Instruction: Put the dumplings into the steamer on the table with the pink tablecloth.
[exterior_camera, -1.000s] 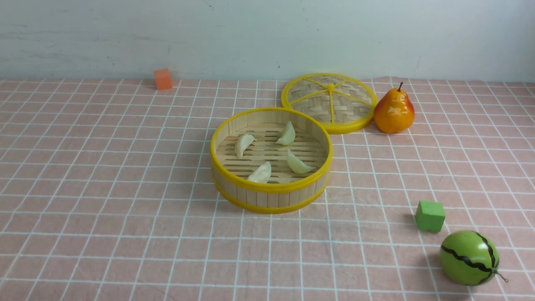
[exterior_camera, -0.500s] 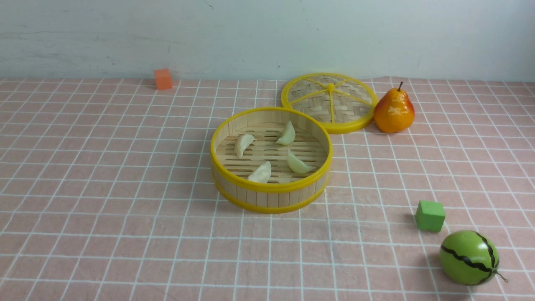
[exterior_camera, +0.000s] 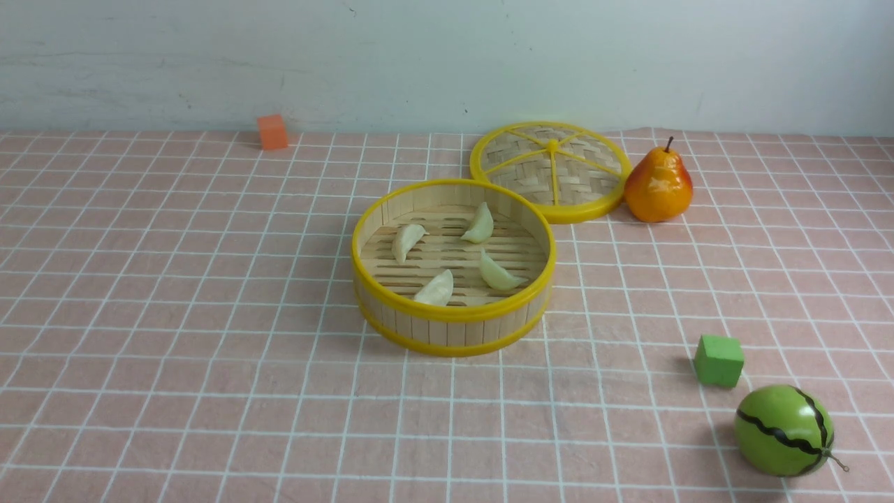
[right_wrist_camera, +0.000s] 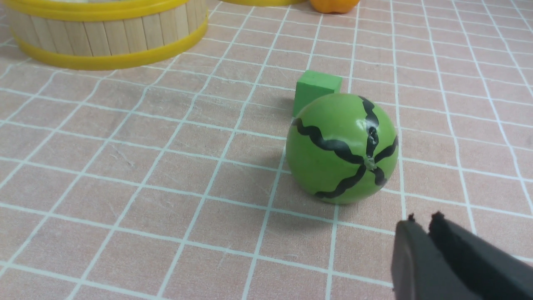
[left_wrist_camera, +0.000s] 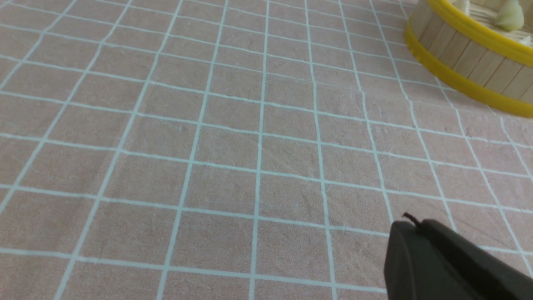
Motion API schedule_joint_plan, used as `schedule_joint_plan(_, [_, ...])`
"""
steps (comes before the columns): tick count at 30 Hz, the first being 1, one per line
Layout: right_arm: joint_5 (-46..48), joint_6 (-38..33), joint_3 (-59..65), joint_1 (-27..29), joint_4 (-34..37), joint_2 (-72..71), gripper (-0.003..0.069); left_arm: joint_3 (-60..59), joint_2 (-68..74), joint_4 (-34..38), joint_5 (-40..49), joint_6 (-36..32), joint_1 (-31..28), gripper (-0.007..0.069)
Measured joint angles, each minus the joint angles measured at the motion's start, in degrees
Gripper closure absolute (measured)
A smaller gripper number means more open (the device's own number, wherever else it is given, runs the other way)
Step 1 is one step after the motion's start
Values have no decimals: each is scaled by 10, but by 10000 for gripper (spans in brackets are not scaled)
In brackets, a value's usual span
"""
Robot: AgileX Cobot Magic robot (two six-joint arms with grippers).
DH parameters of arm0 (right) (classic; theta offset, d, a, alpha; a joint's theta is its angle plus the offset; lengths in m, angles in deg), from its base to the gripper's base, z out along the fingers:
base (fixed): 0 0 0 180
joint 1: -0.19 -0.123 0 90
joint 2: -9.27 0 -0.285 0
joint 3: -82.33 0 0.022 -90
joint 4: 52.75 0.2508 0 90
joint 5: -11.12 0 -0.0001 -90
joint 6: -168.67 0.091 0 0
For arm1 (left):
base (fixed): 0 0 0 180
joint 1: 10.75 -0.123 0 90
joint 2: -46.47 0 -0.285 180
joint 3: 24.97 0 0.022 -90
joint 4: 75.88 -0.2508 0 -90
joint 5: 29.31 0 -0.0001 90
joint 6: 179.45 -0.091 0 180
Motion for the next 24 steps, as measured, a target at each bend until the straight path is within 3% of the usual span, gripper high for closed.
schedule_joint_plan(24, [0, 0, 0, 0, 0, 0, 566, 0, 0, 1, 1, 0, 0, 638])
